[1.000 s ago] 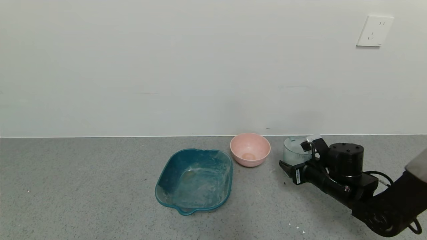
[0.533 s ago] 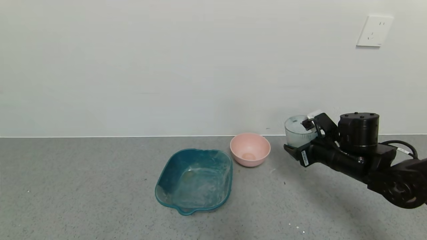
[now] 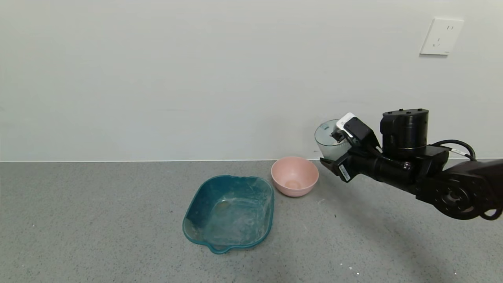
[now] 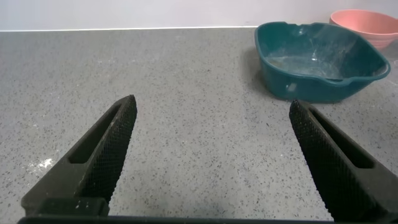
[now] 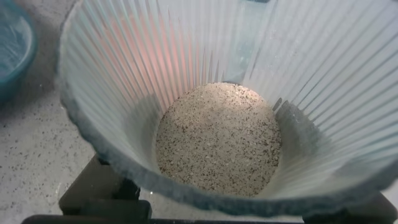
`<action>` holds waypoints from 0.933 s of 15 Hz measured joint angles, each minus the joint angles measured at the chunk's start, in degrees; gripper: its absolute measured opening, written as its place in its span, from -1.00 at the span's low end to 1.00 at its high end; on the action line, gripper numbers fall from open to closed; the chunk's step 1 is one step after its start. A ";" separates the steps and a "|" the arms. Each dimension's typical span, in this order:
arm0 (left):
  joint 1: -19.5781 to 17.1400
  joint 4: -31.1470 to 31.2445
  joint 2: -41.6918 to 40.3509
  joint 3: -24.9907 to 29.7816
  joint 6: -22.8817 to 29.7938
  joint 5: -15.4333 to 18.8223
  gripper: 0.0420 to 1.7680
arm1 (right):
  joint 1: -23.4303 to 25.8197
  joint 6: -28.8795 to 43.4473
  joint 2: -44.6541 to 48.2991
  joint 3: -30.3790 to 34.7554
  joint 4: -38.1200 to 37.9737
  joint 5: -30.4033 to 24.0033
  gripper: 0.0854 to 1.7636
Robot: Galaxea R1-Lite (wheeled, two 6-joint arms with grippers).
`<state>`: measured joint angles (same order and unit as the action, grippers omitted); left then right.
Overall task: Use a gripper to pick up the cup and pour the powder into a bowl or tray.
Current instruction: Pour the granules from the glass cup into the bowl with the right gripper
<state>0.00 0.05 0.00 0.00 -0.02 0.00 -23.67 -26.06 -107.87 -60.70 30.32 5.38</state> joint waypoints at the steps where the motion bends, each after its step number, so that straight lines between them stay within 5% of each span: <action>1: 0.00 0.02 0.00 0.00 0.02 0.00 1.00 | -0.94 -1.17 -0.59 -2.04 -1.83 0.85 0.51; 5: 0.00 0.00 0.00 0.00 0.02 0.00 1.00 | -4.79 -5.44 -3.54 -9.03 -9.57 3.41 0.51; 14: 0.00 0.00 0.00 0.00 0.02 0.00 1.00 | -9.78 -15.17 -12.76 -17.23 -10.47 10.11 0.51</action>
<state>0.00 0.05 0.00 0.00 0.00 0.00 -33.45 -41.23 -120.64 -77.92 19.85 15.48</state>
